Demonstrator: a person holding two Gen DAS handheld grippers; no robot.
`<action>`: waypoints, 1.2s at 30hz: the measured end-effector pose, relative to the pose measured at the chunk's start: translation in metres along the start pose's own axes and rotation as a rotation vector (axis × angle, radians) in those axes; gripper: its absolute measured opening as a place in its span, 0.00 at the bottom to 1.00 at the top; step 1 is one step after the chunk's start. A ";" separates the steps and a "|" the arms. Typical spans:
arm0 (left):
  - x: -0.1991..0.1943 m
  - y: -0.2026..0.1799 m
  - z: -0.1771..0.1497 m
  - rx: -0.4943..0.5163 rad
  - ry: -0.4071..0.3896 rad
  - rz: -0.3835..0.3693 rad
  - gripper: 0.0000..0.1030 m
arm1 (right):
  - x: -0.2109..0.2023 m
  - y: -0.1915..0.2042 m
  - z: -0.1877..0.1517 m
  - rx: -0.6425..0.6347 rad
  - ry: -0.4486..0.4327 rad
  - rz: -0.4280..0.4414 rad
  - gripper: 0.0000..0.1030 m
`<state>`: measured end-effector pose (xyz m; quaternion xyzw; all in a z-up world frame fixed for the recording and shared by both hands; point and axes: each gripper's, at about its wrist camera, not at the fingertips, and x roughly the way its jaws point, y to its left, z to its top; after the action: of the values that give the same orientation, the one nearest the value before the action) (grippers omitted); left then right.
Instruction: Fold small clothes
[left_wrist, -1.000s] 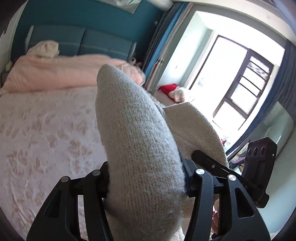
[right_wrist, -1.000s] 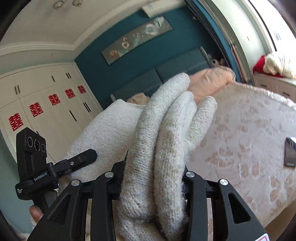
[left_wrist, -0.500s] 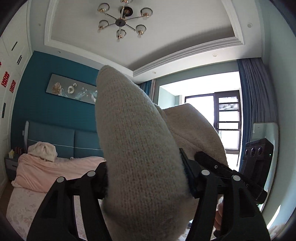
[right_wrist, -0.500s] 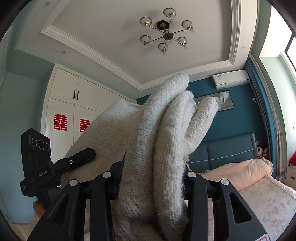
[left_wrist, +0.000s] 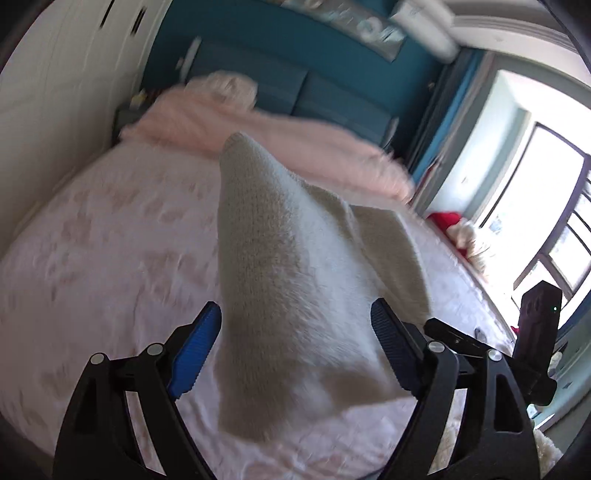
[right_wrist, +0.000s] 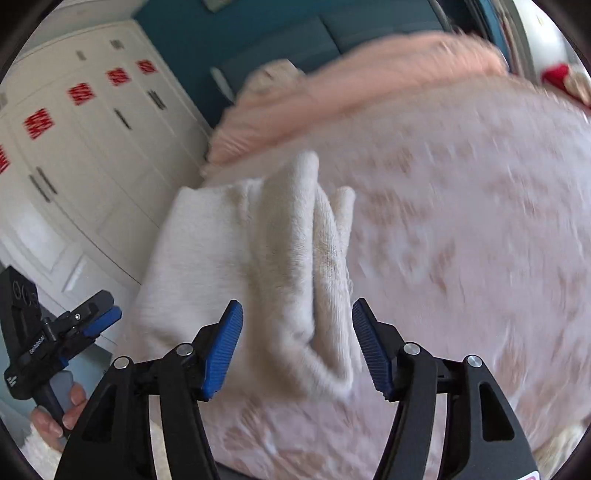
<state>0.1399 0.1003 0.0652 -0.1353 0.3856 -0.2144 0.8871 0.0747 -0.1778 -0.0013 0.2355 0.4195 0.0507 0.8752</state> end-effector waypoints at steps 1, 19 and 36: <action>0.014 0.024 -0.028 -0.075 0.071 0.024 0.71 | 0.008 -0.018 -0.022 0.046 0.043 -0.012 0.58; 0.127 0.093 -0.044 -0.366 0.287 0.017 0.66 | 0.140 -0.020 0.021 0.201 0.245 0.086 0.42; 0.098 0.016 -0.052 -0.036 0.255 0.202 0.58 | 0.037 -0.012 0.028 -0.006 0.010 -0.082 0.45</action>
<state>0.1653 0.0631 -0.0374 -0.0834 0.5106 -0.1328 0.8454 0.1188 -0.1879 -0.0181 0.2151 0.4330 0.0170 0.8752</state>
